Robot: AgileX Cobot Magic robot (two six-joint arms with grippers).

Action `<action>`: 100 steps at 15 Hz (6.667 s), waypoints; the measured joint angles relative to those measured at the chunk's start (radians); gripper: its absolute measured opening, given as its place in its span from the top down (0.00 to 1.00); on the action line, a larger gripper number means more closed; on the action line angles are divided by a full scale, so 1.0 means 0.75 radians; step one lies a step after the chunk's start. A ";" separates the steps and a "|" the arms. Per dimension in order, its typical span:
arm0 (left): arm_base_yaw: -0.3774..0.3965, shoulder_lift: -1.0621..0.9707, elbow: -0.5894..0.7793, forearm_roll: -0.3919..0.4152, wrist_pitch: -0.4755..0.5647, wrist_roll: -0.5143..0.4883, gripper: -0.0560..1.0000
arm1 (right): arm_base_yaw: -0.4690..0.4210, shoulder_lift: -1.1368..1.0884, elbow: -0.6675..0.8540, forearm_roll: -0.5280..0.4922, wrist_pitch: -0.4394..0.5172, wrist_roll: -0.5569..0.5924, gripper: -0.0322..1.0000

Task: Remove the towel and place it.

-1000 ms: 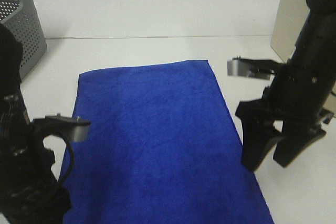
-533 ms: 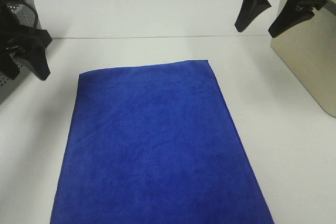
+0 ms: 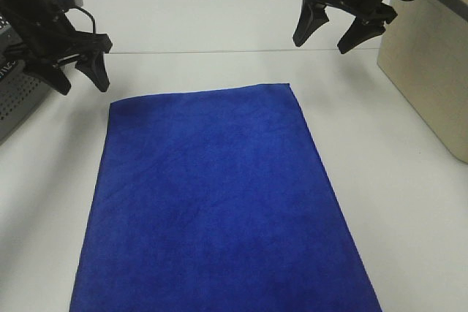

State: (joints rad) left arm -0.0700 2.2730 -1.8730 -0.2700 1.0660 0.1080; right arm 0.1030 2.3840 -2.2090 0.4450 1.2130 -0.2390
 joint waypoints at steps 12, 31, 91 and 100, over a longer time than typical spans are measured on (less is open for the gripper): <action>0.000 0.292 -0.261 -0.120 -0.059 -0.004 0.31 | 0.000 0.335 -0.173 0.196 -0.004 -0.091 0.13; -0.007 0.333 -0.277 -0.173 0.013 0.056 0.31 | -0.001 0.389 -0.185 0.240 -0.057 -0.089 0.18; -0.147 0.531 -0.609 0.127 -0.868 0.380 0.86 | 0.153 0.423 -0.297 -0.091 -0.829 -0.159 0.76; -0.147 0.531 -0.609 0.176 -0.867 0.376 0.21 | 0.148 0.423 -0.297 -0.167 -0.724 -0.156 0.28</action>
State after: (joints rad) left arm -0.1800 2.6710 -2.3300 -0.1380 0.4160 0.3900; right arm 0.2140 2.7010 -2.4320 0.3200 0.6700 -0.3560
